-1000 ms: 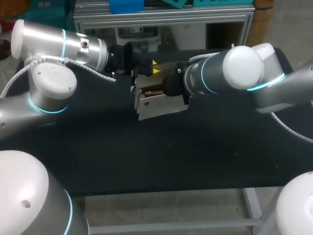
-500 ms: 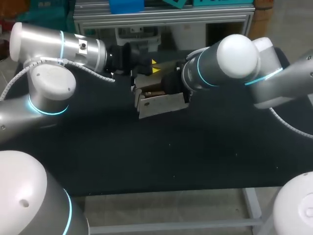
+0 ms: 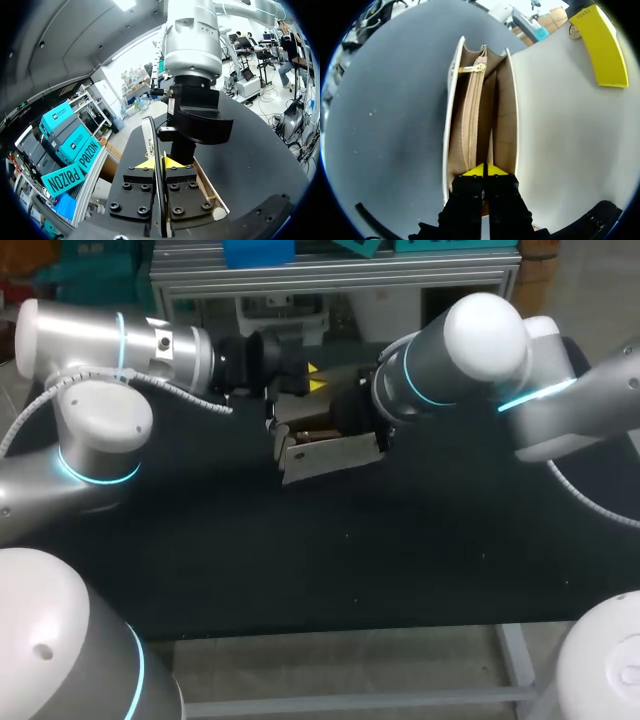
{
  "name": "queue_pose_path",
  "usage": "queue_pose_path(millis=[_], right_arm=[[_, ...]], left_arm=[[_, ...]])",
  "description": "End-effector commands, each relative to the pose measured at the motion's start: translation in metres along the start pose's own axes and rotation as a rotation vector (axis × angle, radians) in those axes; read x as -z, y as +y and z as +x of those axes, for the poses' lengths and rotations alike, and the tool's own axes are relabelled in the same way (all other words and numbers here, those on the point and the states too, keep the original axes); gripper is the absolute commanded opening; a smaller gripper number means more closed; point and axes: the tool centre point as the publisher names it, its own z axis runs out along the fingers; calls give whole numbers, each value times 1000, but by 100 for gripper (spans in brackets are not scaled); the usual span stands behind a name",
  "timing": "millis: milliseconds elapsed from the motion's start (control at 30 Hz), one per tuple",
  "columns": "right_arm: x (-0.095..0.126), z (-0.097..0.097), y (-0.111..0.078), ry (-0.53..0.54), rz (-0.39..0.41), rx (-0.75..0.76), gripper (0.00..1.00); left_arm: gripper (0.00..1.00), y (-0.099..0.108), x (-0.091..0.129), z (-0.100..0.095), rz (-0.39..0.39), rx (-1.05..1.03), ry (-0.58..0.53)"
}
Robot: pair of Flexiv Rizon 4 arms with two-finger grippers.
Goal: Pick up the bag, open it, inspect its contents, close it, and place it on the opposite side
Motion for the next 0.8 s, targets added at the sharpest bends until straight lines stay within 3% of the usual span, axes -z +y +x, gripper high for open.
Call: queue_pose_path(millis=[33, 67, 100, 800], right_arm=[[-13, -1, -3, 58, 12, 5, 82], [-13, 0, -3, 59, 12, 5, 99], [-14, 0, -3, 61, 12, 4, 100], [-16, 2, -4, 77, 16, 5, 100]], left_arm=[[0, -7, 5, 4, 16, -8, -5], [0, -7, 5, 5, 17, -9, -5], [0, -7, 5, 5, 18, -11, -4], [0, -6, 3, 9, 21, -30, 8]])
